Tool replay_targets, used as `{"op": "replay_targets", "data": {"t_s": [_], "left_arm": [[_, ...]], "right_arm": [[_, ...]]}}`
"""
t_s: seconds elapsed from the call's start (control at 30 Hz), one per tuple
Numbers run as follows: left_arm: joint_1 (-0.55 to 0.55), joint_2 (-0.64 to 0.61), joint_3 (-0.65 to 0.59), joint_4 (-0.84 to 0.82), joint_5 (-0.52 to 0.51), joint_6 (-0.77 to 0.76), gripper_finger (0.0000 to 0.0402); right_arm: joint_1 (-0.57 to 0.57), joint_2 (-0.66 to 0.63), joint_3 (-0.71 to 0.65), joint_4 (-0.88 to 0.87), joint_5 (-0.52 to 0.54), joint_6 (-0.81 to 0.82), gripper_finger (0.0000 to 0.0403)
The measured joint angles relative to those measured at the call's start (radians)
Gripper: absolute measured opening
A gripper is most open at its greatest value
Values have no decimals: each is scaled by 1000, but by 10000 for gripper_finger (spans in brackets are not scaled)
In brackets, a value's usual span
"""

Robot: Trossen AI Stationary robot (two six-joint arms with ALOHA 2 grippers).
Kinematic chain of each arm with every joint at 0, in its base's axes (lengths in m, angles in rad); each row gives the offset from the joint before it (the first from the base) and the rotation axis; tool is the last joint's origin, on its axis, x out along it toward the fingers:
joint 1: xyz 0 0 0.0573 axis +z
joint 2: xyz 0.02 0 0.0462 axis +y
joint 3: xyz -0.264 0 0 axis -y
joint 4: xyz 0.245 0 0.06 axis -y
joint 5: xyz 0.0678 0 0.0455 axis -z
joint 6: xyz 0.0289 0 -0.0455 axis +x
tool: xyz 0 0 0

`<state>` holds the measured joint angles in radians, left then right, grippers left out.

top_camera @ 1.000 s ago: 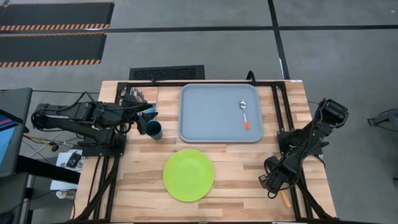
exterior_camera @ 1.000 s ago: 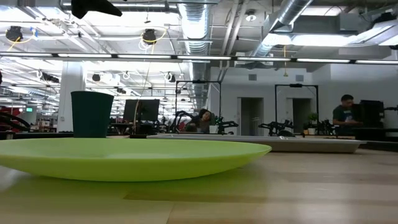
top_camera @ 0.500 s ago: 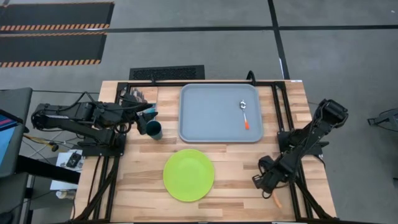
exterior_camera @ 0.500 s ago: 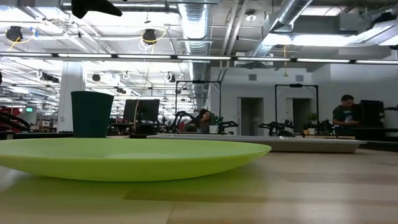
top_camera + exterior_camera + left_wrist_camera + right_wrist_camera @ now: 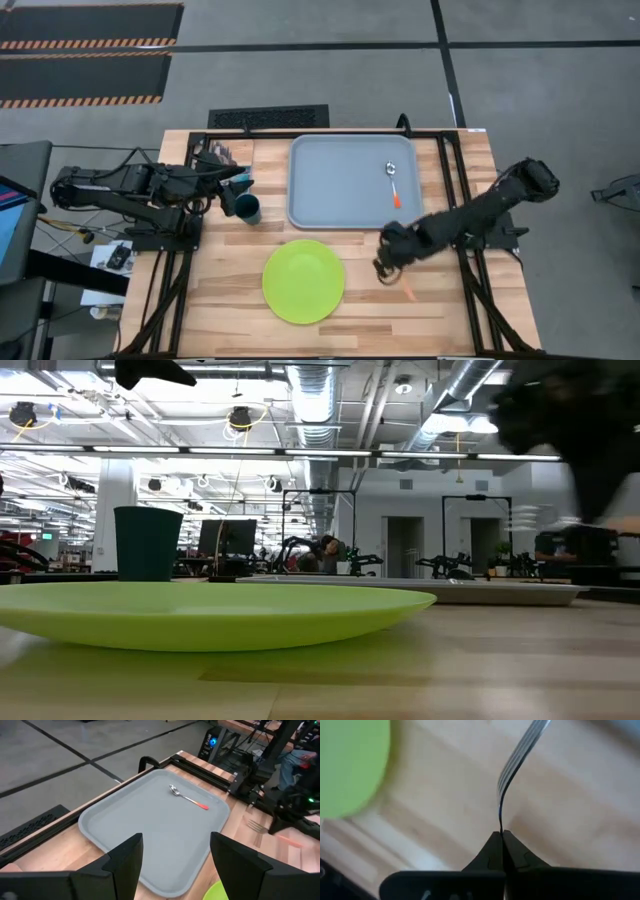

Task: Pick and place plate/cup/fork/spoon on tray
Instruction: Put the light orange fork on the gray tray to the left of the spoon

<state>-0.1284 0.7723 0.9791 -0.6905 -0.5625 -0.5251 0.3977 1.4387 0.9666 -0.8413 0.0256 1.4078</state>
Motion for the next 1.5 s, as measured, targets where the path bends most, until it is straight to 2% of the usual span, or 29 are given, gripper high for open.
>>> {"op": "replay_targets", "data": {"t_s": [0.17, 0.3, 0.53, 0.63, 0.8, 0.97, 1.17, 1.5], "left_arm": [[0, 0, 0, 0, -1, 1, 217], [0, 0, 0, 0, -2, 2, 217], [0, 0, 0, 0, -2, 8, 217], [0, 0, 0, 0, -2, 8, 217], [0, 0, 0, 0, -4, 8, 217], [0, 0, 0, 0, -41, 9, 217], [0, 0, 0, -2, -44, 9, 217], [0, 0, 0, -19, -44, 8, 217]], "right_arm": [[-202, 0, 12, -34, 5, -247, 2], [-406, 0, 12, -46, 33, -389, 2], [-767, 7, 12, -22, 89, -529, 2], [-867, 6, 12, 34, 84, -564, 2], [-938, 17, 13, 95, 61, -578, 2], [-949, 106, 16, 100, 46, -599, 2], [-951, 204, 92, 121, 52, -631, 2], [-980, 336, 170, 45, 56, -633, 2]]}}
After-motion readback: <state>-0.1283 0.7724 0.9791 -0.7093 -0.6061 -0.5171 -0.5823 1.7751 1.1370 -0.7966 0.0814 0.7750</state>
